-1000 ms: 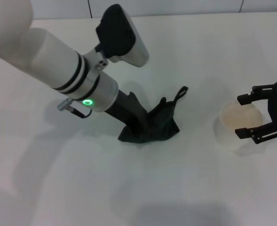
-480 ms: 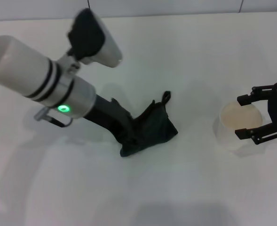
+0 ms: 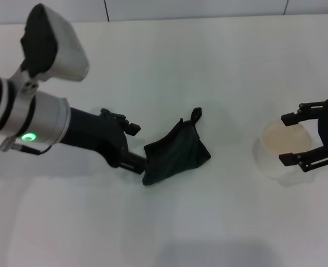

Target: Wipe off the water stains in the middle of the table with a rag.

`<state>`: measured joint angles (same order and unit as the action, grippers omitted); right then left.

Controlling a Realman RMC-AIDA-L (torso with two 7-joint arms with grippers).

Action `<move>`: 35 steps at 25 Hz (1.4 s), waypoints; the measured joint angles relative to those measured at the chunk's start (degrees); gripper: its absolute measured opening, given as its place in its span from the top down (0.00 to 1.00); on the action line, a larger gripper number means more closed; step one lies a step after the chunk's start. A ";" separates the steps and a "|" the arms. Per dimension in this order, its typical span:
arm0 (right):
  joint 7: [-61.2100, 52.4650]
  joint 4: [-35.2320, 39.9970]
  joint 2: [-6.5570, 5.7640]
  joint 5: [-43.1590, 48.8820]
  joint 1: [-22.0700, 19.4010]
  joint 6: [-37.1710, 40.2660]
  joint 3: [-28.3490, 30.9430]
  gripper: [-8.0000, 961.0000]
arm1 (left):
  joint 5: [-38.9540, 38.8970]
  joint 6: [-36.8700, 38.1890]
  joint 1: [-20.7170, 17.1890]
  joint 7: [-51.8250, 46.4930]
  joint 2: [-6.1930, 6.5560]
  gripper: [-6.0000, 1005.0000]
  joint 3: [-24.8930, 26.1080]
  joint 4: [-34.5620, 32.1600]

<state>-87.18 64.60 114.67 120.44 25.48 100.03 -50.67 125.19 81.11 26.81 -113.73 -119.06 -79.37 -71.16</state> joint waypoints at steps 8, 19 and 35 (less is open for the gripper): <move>-0.55 -0.10 -0.73 -0.39 0.01 1.43 0.98 0.09 | -6.41 4.45 -7.25 12.91 -0.04 0.12 2.46 -1.98; -2.17 -0.17 -0.97 -0.45 0.39 1.55 1.55 0.09 | -17.23 21.01 -8.81 33.77 0.62 0.12 25.85 9.78; -2.84 -0.11 -0.46 -0.71 1.15 0.16 1.62 0.09 | -16.12 22.52 -8.34 37.85 3.48 0.12 27.99 18.50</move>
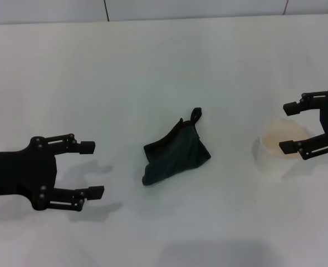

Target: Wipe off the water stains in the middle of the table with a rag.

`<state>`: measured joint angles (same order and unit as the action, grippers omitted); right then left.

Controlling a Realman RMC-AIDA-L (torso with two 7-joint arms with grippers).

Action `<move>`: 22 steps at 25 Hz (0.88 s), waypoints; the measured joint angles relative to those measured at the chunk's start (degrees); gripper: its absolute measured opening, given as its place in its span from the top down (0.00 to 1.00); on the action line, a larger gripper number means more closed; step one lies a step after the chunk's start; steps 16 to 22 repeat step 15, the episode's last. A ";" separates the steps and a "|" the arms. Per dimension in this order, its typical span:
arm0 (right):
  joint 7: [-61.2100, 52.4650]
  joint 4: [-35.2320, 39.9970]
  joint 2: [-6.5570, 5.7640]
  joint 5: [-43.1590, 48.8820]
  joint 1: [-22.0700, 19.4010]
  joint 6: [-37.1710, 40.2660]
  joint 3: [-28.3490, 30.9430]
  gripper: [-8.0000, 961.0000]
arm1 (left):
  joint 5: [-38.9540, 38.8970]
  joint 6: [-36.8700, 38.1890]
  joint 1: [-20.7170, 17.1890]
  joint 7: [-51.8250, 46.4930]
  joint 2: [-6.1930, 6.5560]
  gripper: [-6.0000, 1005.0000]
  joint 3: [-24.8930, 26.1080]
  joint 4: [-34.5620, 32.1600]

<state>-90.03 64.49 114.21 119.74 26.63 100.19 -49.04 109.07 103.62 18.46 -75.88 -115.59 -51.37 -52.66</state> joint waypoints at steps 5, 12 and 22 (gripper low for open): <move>0.21 -0.02 0.10 -0.14 0.00 -0.21 0.00 0.09 | 0.00 -0.28 -0.55 0.27 0.31 0.12 0.06 0.22; 0.34 -0.09 0.42 -0.21 -0.27 -0.27 0.00 0.09 | 1.77 -0.30 -1.24 0.82 0.75 0.12 4.02 0.26; 0.25 -0.05 0.68 -0.22 -0.35 -0.83 -0.09 0.09 | 2.13 -0.10 -1.26 1.01 0.67 0.12 4.69 0.28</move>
